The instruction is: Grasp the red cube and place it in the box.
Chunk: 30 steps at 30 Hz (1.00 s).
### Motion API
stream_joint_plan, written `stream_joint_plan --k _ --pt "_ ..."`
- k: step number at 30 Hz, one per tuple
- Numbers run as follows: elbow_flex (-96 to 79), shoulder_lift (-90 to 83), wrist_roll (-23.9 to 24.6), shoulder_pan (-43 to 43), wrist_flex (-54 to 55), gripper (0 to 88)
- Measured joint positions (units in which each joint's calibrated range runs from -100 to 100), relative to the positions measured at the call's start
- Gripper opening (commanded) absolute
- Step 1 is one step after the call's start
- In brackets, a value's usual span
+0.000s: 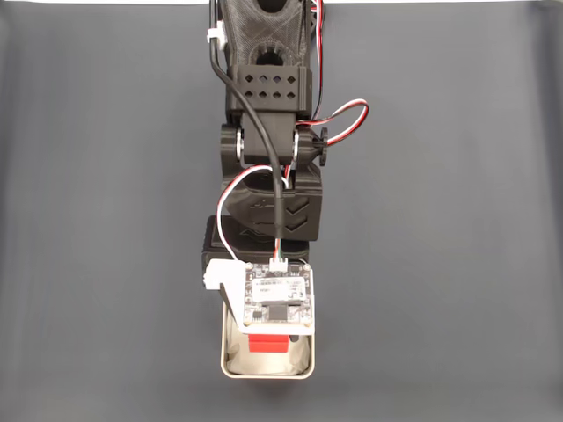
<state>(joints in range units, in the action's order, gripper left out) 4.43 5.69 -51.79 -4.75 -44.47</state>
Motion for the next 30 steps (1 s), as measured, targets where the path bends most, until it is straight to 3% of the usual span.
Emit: stream_joint_plan --k 8,12,16,30 --pt "0.0 0.5 0.0 -0.1 0.1 6.4" --pt "0.0 0.5 0.0 -0.2 0.2 28.9" --pt "0.0 0.5 0.0 -0.2 0.2 38.3" --pt "0.0 0.5 0.0 -0.2 0.8 45.2"
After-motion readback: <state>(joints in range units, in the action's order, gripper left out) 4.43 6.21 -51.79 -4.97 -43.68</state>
